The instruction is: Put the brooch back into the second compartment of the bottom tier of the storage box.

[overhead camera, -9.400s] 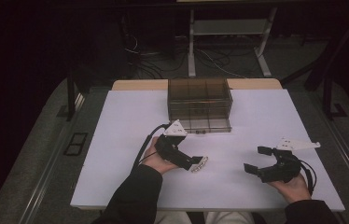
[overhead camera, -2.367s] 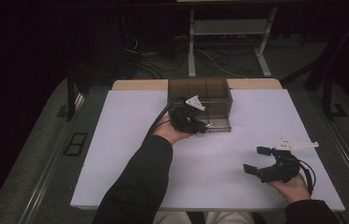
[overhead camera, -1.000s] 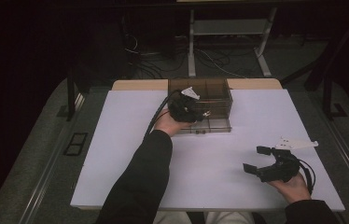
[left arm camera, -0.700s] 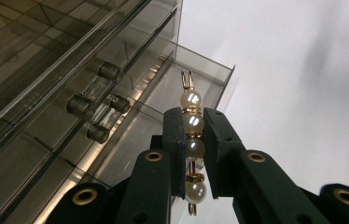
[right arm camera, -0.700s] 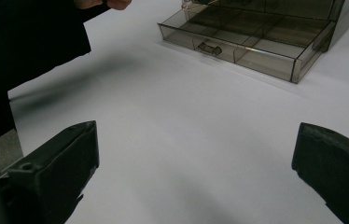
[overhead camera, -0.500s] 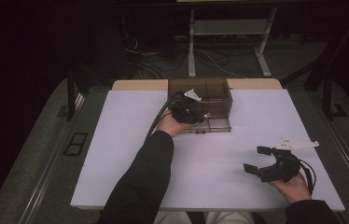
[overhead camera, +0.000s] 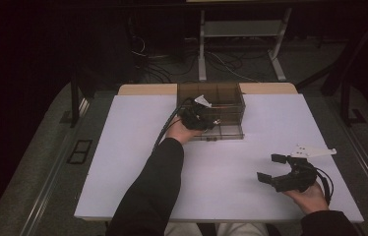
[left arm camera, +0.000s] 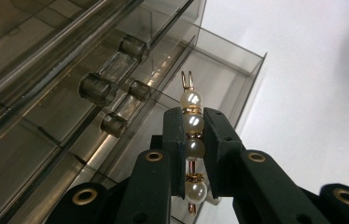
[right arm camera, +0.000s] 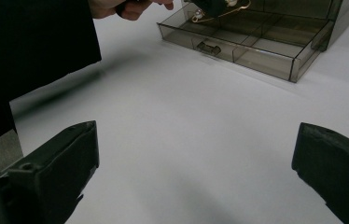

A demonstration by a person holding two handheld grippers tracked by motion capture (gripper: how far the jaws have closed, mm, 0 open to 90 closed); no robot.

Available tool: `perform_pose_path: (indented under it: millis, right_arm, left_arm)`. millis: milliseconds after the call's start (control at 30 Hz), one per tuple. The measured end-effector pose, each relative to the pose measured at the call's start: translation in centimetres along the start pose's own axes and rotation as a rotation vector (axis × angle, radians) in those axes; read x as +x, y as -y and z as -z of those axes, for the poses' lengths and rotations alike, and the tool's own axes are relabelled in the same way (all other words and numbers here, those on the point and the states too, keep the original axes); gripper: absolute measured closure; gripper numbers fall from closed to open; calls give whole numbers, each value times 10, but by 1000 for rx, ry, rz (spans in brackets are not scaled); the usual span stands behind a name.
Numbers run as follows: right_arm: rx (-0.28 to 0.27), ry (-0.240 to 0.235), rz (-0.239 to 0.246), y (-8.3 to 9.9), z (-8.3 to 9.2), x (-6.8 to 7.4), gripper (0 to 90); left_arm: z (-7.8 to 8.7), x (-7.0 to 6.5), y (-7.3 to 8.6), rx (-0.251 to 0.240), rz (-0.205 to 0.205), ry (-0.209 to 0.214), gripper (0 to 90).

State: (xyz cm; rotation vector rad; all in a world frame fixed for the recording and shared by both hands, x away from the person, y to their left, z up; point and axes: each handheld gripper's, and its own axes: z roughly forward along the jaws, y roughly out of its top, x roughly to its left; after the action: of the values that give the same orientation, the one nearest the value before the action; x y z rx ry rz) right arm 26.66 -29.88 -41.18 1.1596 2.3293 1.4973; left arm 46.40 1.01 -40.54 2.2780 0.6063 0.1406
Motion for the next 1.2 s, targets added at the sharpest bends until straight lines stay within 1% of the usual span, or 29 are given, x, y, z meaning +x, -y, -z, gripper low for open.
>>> perform_pose_path:
  millis: [67,100,133,233,267,333,367,400,433,500,533,567,633,733,767,800,900,1000,1100,1167,1200]
  right_arm:
    - [0,0,0,0,0,0,3]
    - [0,0,-1,0,0,0,3]
    - [0,0,-3,0,0,0,3]
    - [2,0,-3,0,1,0,3]
    - [1,0,-3,0,1,0,3]
    - [0,0,-1,0,1,-1,3]
    - [0,0,0,0,1,-1,3]
    - [0,0,-1,0,1,-1,3]
    - [1,0,-1,0,1,-1,3]
    - [1,-1,-1,0,1,0,3]
    - [1,-1,-1,0,1,0,3]
    - [1,-1,0,0,1,0,3]
    - [1,-2,0,0,1,-1,3]
    - [2,-2,1,0,1,-1,3]
    - [2,-2,0,0,1,-1,3]
    - [2,-1,1,0,1,-1,3]
    - [1,-1,2,0,1,-1,3]
    - [0,-2,0,0,2,-1,3]
    - [2,-1,3,0,1,-1,3]
    - [3,-1,3,0,1,-1,3]
    - [3,-1,3,0,1,-1,3]
  left_arm:
    - [-2,2,1,9,-4,-1,788]
    - [-4,2,2,-1,6,-3,788]
    - [-5,2,2,2,10,-3,788]
    - [-8,4,4,14,4,-2,789]
    - [-9,4,4,10,2,-2,789]
    - [-11,3,5,12,10,0,789]
    - [-12,4,5,19,2,-1,788]
    - [-13,4,6,18,6,1,788]
    - [-14,5,6,27,-5,1,789]
    - [-16,3,7,22,7,-1,788]
    - [-18,3,8,23,3,-1,788]
    - [-18,4,8,37,-5,-1,788]
    - [-20,3,9,34,6,2,787]
    - [-23,4,10,41,-2,5,786]
    - [-24,4,11,54,-5,8,785]
    - [-25,4,11,45,6,7,783]
    - [-25,5,12,51,10,10,781]
    - [-25,5,13,42,19,10,777]
    - [-23,5,13,43,16,12,757]
    - [-22,5,13,39,25,12,741]
    - [-21,5,13,44,20,11,735]
